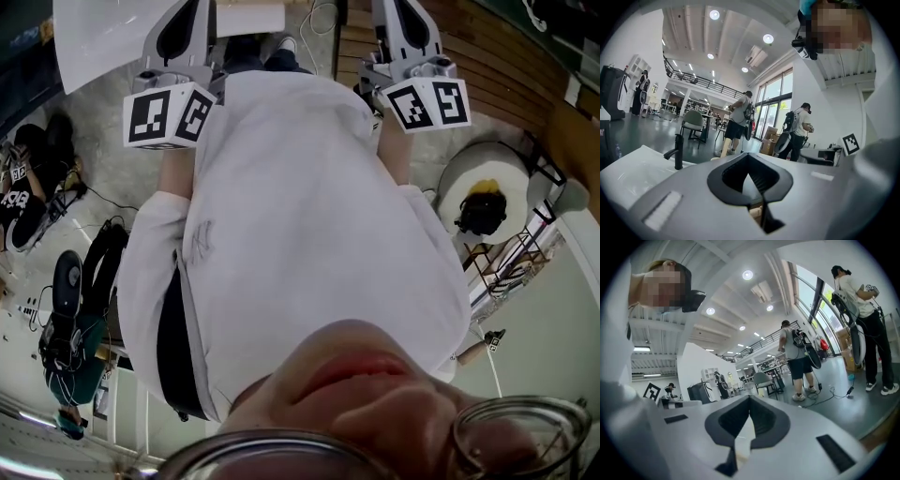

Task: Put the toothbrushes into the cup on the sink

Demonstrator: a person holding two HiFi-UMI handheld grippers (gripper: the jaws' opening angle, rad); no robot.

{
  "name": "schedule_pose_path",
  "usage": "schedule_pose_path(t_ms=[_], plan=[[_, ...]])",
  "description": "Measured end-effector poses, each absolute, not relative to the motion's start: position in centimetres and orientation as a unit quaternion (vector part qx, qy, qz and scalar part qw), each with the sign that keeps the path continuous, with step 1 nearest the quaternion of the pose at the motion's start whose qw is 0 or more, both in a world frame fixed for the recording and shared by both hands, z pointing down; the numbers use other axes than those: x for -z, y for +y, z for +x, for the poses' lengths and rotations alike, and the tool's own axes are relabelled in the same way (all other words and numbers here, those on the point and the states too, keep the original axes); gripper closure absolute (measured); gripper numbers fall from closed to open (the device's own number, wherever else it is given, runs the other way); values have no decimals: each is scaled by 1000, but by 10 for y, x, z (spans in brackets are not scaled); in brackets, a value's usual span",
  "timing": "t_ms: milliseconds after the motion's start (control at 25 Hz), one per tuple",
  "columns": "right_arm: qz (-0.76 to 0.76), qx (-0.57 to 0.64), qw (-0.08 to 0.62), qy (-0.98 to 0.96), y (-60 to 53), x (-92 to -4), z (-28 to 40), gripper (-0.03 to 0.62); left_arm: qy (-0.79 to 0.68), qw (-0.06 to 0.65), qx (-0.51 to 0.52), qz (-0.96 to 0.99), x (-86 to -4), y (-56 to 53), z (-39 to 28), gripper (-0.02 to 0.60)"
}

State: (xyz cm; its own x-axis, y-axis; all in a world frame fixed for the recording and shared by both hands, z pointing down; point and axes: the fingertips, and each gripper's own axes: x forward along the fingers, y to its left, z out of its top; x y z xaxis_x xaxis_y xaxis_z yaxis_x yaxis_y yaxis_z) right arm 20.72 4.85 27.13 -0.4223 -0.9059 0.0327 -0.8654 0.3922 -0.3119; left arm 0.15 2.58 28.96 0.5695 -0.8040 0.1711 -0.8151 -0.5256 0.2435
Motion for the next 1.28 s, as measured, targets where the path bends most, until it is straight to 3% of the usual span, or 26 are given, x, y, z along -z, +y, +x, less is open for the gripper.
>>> schedule_pose_path(t_ms=[560, 920, 1280], plan=[[-469, 111, -38, 875, 73, -300, 190, 583, -484, 135, -15, 864, -286, 46, 13, 580], [-343, 61, -233, 908, 72, -344, 147, 583, -505, 130, -15, 853, -281, 51, 7, 580], [-246, 71, -304, 918, 53, -383, 110, 583, -509, 129, -12, 851, -278, 39, 1, 580]])
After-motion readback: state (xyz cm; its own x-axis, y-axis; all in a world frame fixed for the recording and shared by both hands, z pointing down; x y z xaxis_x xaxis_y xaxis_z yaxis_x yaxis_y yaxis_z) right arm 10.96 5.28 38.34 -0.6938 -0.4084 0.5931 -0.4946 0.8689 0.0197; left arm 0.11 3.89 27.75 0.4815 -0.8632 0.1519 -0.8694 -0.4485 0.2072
